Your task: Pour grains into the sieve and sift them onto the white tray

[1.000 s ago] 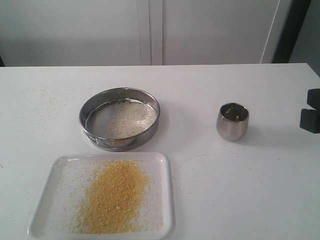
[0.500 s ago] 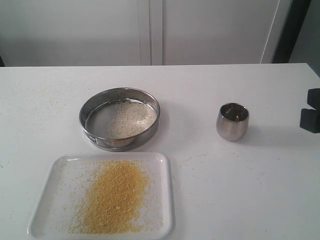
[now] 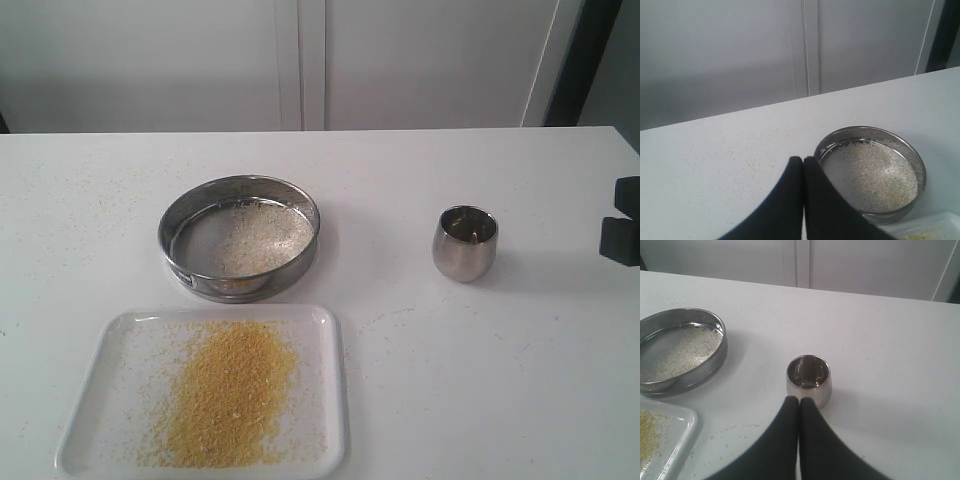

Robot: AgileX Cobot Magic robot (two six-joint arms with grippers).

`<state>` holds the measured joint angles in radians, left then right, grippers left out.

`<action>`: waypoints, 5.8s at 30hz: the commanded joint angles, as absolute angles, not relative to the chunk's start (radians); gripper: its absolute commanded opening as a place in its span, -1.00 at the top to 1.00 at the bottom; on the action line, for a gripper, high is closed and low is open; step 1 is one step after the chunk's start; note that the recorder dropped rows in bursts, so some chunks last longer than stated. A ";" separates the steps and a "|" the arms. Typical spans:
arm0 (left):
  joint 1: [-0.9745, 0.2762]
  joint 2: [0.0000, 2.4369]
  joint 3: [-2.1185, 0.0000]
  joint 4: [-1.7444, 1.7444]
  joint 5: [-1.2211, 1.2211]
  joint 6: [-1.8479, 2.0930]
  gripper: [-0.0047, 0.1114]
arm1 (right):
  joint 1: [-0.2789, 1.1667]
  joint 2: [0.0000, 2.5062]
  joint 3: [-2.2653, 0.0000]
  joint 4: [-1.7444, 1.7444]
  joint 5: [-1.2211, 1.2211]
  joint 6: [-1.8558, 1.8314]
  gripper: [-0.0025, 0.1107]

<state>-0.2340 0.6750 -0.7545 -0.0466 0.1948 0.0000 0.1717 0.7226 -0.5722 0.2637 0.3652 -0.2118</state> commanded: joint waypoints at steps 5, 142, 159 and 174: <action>-0.232 0.592 -0.689 0.017 0.186 0.000 0.92 | 0.169 0.723 -0.568 0.261 0.355 -0.223 0.96; -0.042 0.000 0.000 -0.018 0.233 0.000 0.92 | 0.169 0.723 -0.568 0.261 0.349 -0.206 0.96; -0.042 0.000 0.000 -0.018 0.233 0.000 0.92 | 0.169 0.723 -0.568 0.259 0.351 -0.206 0.96; -0.042 0.000 0.000 -0.018 0.233 0.000 0.92 | 0.169 0.713 -0.568 0.253 0.352 -0.166 0.96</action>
<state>-0.0457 0.0050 -0.0051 -0.0068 0.2282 0.0000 0.1717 0.7226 -0.5722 0.2772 0.3632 -0.1957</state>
